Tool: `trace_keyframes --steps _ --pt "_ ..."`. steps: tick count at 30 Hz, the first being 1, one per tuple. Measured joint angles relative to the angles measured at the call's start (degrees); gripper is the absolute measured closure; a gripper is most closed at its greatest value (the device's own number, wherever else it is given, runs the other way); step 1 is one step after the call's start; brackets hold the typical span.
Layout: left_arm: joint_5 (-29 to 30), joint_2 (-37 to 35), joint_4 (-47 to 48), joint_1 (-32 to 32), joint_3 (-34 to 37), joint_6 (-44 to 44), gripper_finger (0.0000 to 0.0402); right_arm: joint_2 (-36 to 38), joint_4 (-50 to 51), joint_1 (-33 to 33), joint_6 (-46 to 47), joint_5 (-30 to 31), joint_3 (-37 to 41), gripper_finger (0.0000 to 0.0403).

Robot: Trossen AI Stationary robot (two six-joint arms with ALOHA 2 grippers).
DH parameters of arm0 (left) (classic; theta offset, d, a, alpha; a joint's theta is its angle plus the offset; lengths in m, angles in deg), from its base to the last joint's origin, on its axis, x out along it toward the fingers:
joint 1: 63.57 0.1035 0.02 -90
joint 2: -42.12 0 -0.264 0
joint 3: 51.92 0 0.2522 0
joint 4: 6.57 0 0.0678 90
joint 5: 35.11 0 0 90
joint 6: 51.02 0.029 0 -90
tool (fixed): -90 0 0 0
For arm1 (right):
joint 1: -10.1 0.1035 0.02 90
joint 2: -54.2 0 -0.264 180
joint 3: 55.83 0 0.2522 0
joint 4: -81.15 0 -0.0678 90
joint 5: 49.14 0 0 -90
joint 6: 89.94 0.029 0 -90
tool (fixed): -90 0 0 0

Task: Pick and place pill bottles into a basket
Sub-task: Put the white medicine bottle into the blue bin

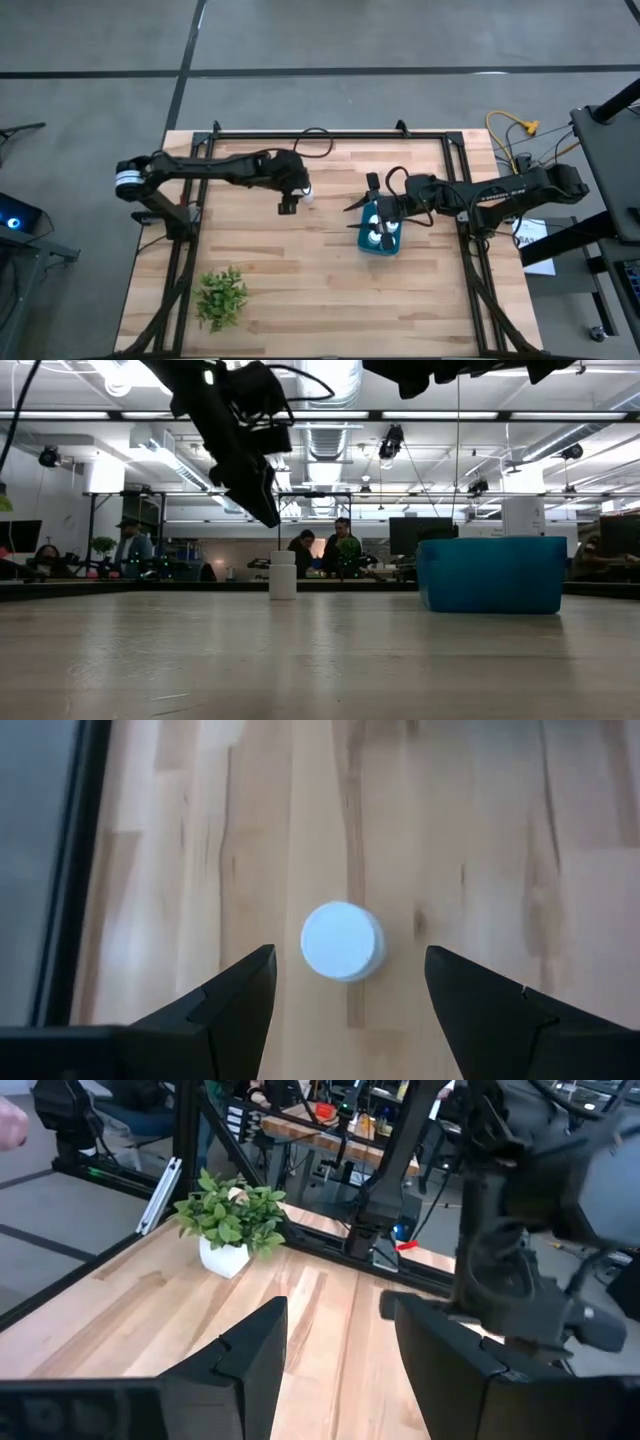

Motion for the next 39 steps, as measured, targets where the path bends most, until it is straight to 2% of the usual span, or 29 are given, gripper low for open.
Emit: trace_keyframes --steps 7,12,39 --pt "-0.73 3.41 -0.17 2.6 -1.94 1.24 0.0163 0.0 0.02 0.0 -0.04 0.0 0.0 0.0225" --pt "-4.95 4.07 -0.06 3.07 -3.01 1.23 0.0163 0.0 0.07 0.0 -0.06 0.02 0.0 0.0225" --pt "-6.42 11.01 -1.31 4.09 -3.86 1.18 0.0163 0.02 0.04 0.0 -0.21 0.07 0.0 0.0225"
